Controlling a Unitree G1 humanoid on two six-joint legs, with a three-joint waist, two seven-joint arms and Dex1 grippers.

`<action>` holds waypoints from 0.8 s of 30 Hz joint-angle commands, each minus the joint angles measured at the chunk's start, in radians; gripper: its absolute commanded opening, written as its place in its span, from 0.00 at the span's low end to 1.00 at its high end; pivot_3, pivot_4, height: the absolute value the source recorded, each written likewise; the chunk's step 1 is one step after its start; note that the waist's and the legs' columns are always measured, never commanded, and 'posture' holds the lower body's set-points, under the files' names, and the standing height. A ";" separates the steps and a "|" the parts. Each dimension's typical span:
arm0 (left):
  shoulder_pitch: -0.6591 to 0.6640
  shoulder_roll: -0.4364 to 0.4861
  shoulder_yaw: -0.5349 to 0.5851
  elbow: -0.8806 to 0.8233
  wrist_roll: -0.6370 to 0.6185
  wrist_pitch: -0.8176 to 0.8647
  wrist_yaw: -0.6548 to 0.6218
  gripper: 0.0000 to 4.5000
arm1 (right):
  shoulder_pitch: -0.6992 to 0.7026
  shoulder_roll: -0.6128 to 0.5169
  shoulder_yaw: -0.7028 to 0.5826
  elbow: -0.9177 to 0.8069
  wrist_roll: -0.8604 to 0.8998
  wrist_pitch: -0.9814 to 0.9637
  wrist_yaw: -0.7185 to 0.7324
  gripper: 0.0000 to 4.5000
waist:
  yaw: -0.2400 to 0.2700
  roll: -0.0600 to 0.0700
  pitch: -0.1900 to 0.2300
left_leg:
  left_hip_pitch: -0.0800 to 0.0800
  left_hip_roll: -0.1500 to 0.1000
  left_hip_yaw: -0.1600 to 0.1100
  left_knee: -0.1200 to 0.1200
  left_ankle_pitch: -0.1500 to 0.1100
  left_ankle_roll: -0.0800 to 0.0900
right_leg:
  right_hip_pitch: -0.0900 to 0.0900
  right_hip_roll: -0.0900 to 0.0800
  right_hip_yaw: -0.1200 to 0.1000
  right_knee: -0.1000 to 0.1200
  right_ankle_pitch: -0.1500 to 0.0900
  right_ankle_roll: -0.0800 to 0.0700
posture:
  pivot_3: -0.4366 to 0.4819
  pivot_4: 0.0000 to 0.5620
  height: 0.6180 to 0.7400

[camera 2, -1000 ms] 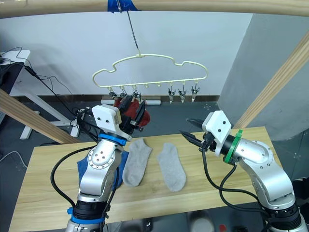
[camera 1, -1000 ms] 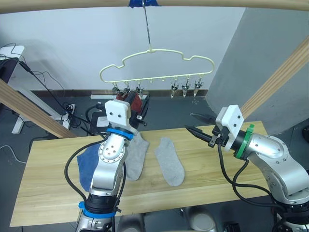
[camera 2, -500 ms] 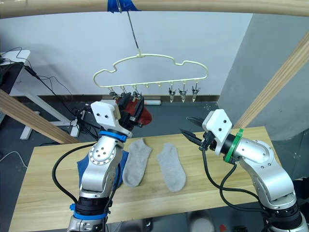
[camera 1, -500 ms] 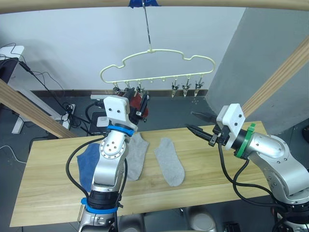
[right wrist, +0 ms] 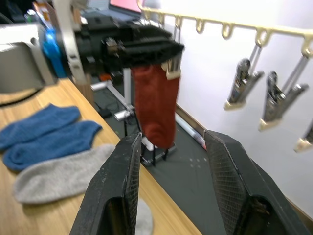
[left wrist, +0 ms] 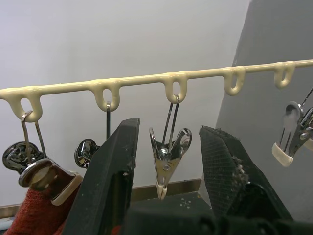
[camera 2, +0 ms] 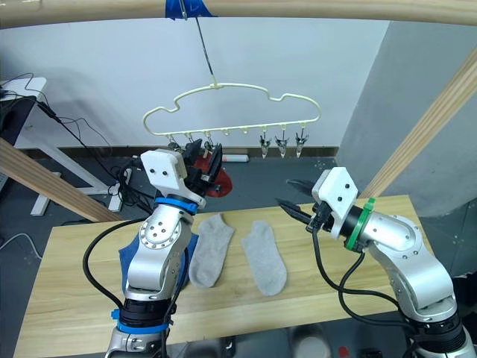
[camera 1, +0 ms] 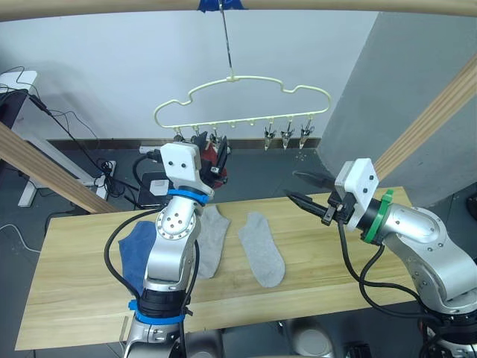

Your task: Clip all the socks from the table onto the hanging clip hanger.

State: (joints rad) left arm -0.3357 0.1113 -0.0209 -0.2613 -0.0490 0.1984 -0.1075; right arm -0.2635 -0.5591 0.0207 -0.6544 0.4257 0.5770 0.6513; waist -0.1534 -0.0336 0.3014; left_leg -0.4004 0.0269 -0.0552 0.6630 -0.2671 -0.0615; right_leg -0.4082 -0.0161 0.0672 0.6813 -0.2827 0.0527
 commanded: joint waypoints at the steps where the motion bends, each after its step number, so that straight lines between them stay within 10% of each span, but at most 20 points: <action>1: -0.014 -0.007 0.006 -0.021 0.003 0.004 0.010 0.48 | -0.015 -0.001 -0.019 -0.053 0.039 -0.008 0.002 0.46 | -0.001 0.000 0.000 | 0.000 0.000 0.000 0.000 0.000 0.000 | 0.000 0.000 0.000 0.000 0.000 0.000 | 0.15 0.48 1.00; 19: -0.029 -0.008 0.001 -0.026 0.008 0.035 0.016 0.48 | -0.016 -0.015 -0.018 -0.054 0.056 -0.005 -0.011 0.46 | -0.008 0.000 0.000 | 0.000 0.000 0.000 0.000 0.000 0.000 | 0.000 0.000 0.000 0.000 0.000 0.000 | 0.15 0.48 1.00; 24: -0.026 -0.008 0.001 -0.033 0.008 0.040 0.016 0.23 | -0.010 -0.015 -0.019 -0.053 0.055 -0.007 -0.011 0.47 | -0.011 0.000 0.000 | 0.000 0.000 0.000 0.000 0.000 0.000 | 0.000 0.000 0.000 0.000 0.000 0.000 | 0.15 0.48 1.00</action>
State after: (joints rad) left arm -0.3595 0.1095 -0.0162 -0.2616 -0.0471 0.2437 -0.0979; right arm -0.2683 -0.5680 0.0207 -0.6629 0.4643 0.5786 0.6466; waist -0.1645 -0.0336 0.3014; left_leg -0.4003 0.0269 -0.0551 0.6632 -0.2671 -0.0615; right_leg -0.4082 -0.0161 0.0674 0.6815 -0.2826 0.0528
